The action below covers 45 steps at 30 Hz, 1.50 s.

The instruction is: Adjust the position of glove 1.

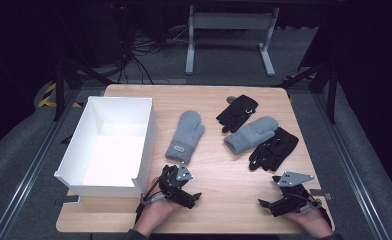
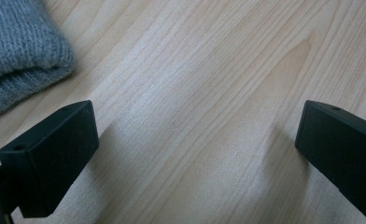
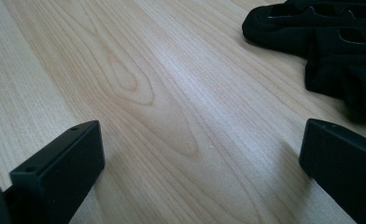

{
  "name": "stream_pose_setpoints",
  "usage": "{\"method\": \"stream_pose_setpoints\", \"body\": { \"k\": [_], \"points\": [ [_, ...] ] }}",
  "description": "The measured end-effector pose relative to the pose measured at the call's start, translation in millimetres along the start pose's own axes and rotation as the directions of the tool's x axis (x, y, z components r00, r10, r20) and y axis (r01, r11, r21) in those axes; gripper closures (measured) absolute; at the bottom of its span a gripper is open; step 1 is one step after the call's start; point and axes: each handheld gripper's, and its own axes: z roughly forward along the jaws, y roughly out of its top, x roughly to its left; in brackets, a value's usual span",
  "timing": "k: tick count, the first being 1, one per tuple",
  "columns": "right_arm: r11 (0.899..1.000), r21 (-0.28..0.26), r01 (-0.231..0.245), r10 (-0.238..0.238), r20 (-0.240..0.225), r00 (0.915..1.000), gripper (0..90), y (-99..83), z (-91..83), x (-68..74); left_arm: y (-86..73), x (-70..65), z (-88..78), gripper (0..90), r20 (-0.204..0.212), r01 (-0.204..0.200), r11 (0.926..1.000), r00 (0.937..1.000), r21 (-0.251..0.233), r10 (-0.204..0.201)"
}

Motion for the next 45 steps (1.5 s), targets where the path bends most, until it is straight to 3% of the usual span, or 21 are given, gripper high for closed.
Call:
{"method": "stream_pose_setpoints", "body": {
  "k": [6, 15, 33, 45],
  "points": [
    [1.0, 0.014, -0.009, 0.009, -0.018, 0.9998, 6.4, 3.0, -4.9, -1.5, -0.1, -0.1, 0.0, 0.1, 0.0, 0.0, 1.0, 1.0, -0.001, 0.0],
    [0.999, -0.049, -0.01, 0.011, 0.009, 0.9999, 8.0, 26.2, -16.1, -3.0, -1.0, -2.6, -1.6, 0.0, 0.013, -0.016, 0.9998, 0.9998, 0.008, 0.016],
    [0.995, -0.083, -0.06, 0.065, 0.053, 0.9965, 10.7, 80.1, 6.2, -43.0, -15.5, -5.1, -14.2, 0.0, 0.022, -0.025, 0.9997, 0.9994, 0.008, 0.025],
    [0.989, -0.123, -0.083, 0.094, 0.088, 0.9917, 13.9, 111.7, 23.4, -77.6, -23.0, -6.7, -19.9, 0.0, 0.019, -0.023, 0.9997, 0.9996, -0.001, 0.023]
  ]
}}
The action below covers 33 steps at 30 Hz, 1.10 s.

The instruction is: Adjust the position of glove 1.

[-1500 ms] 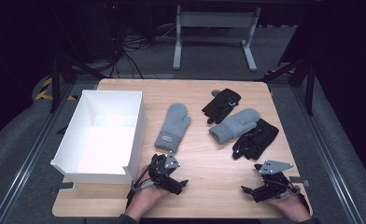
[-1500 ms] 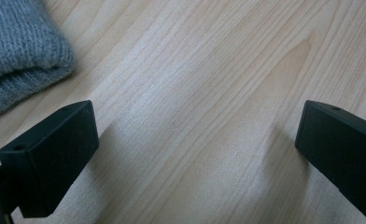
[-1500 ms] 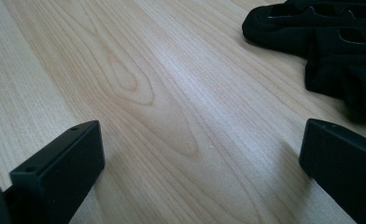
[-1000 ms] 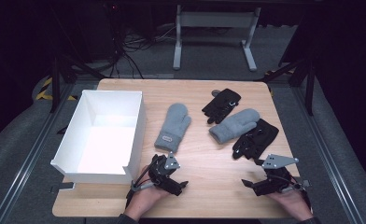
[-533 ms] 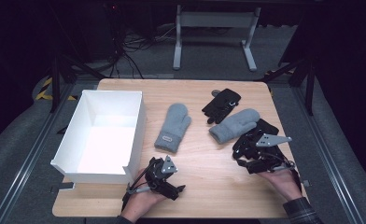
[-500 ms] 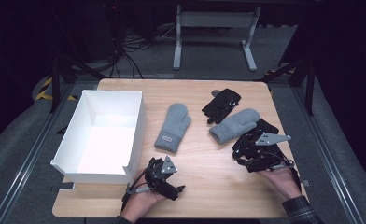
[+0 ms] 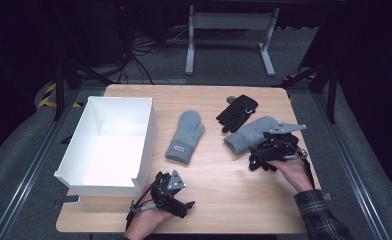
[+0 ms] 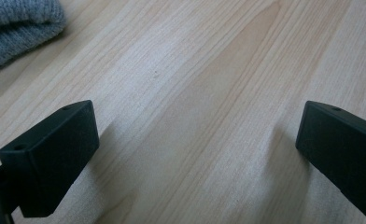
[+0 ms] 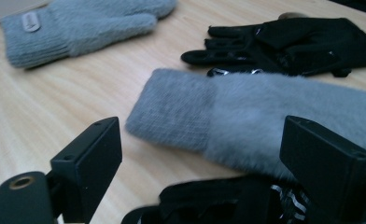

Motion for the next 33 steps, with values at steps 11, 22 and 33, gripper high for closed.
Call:
{"method": "stream_pose_setpoints", "body": {
  "k": [11, 22, 33],
  "points": [
    [0.999, 0.016, -0.04, 0.04, 0.017, 0.9991, 19.6, 16.9, 38.8, -26.5, -0.8, 0.3, -0.5, 0.0, 0.007, -0.006, 1.0, 1.0, -0.002, 0.006],
    [0.995, 0.048, -0.082, 0.08, 0.045, 0.9958, 31.6, 18.4, 64.7, -49.8, -0.3, 0.5, -0.6, 0.0, 0.007, -0.009, 0.9999, 0.9999, 0.004, 0.009],
    [0.994, 0.061, -0.086, 0.085, 0.012, 0.9963, 66.9, -2.0, 74.7, -52.4, -0.4, 0.3, -0.3, 0.0, 0.007, -0.007, 1.0, 1.0, 0.0, 0.007]
  ]
}}
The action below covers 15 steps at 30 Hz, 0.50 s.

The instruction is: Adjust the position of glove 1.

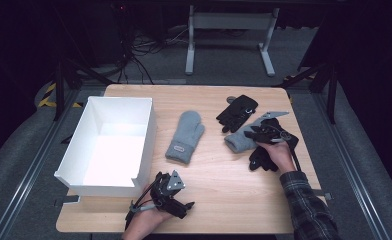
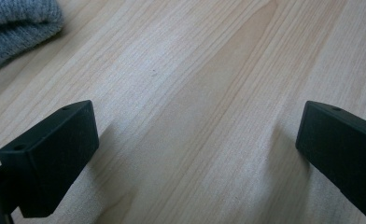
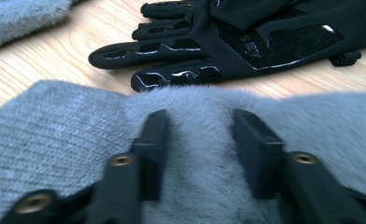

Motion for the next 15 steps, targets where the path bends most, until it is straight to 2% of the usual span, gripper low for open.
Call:
{"method": "stream_pose_setpoints", "body": {
  "k": [2, 4, 9, 15],
  "points": [
    [1.0, 0.002, 0.003, -0.003, -0.001, 1.0, 77.8, -0.6, -0.6, -0.4, 0.0, 0.1, -0.1, 0.0, 0.0, -0.002, 1.0, 1.0, 0.001, 0.002],
    [1.0, 0.003, 0.015, -0.015, 0.0, 0.9999, 83.0, -0.2, -0.7, 0.3, 0.0, 0.1, -0.1, 0.0, 0.0, -0.001, 1.0, 1.0, 0.001, 0.001],
    [1.0, 0.0, 0.002, -0.002, -0.008, 1.0, 84.9, 1.0, -3.0, -0.7, 0.0, 0.1, -0.1, 0.0, 0.0, -0.002, 1.0, 1.0, 0.001, 0.002],
    [0.999, -0.028, -0.016, 0.015, -0.02, 0.9997, 86.1, 3.8, -14.0, -0.9, 0.0, 0.1, -0.1, 0.0, 0.0, -0.002, 1.0, 1.0, 0.002, 0.002]
  ]
}}
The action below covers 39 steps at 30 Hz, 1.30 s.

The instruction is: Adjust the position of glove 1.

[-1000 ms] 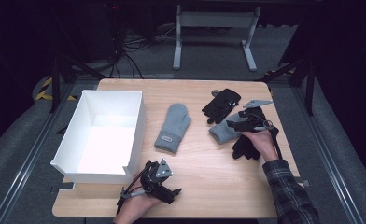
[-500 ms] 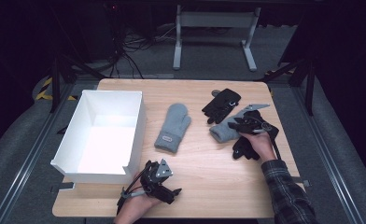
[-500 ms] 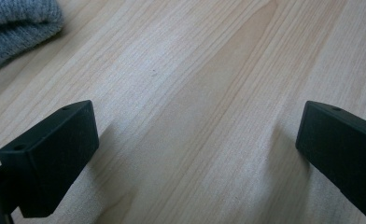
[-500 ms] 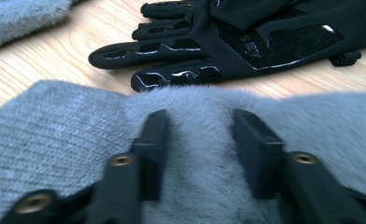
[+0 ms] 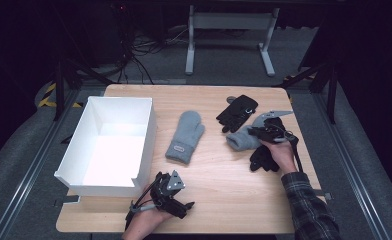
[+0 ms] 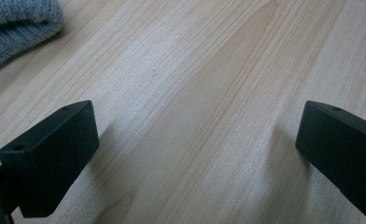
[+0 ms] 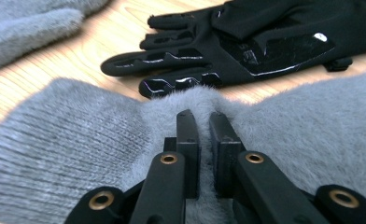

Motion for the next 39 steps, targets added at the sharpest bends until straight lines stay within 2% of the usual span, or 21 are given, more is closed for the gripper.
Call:
{"method": "stream_pose_setpoints", "body": {
  "k": [2, 9, 15, 19, 24, 27, 35, 36, 39],
  "points": [
    [1.0, -0.015, -0.004, 0.004, -0.001, 1.0, 86.8, 1.1, -5.9, 0.9, 0.0, 0.0, 0.0, 0.0, 0.0, 0.0, 1.0, 1.0, 0.0, 0.0],
    [0.997, -0.078, -0.02, 0.017, -0.044, 0.9989, 87.6, 5.6, -29.7, 8.8, 0.0, 0.0, 0.1, 0.0, 0.0, 0.001, 1.0, 1.0, -0.001, -0.001],
    [0.994, -0.107, 0.0, -0.009, -0.086, 0.9963, 87.7, 10.1, -46.9, 28.7, 0.0, 0.1, 0.0, 0.0, 0.001, -0.001, 1.0, 1.0, -0.001, 0.001],
    [0.994, -0.108, 0.022, -0.036, -0.129, 0.991, 87.7, 9.7, -53.5, 49.6, 0.0, 0.0, 0.1, 0.0, 0.001, 0.0, 1.0, 1.0, -0.002, 0.0],
    [0.993, -0.11, 0.041, -0.063, -0.202, 0.9773, 87.7, 7.2, -56.7, 78.1, 0.0, 0.1, 0.0, 0.0, 0.001, -0.001, 1.0, 1.0, -0.001, 0.001],
    [0.993, -0.106, 0.06, -0.083, -0.23, 0.9696, 87.7, 5.1, -55.8, 95.5, 0.0, 0.0, 0.1, 0.0, 0.001, 0.0, 1.0, 1.0, -0.002, 0.0],
    [0.993, -0.082, 0.089, -0.11, -0.318, 0.9415, 87.7, -2.1, -38.9, 137.1, 0.0, 0.1, 0.0, 0.0, 0.001, -0.001, 1.0, 1.0, 0.0, 0.001],
    [0.993, -0.082, 0.089, -0.11, -0.318, 0.9415, 87.7, -2.1, -38.9, 137.1, 0.0, 0.0, 0.0, 0.0, 0.002, -0.001, 1.0, 1.0, 0.0, 0.001],
    [0.992, -0.086, 0.094, -0.118, -0.341, 0.9328, 87.6, -2.2, -32.7, 150.6, 0.0, 0.1, 0.0, 0.0, 0.002, -0.001, 1.0, 1.0, 0.0, 0.001]
  ]
}}
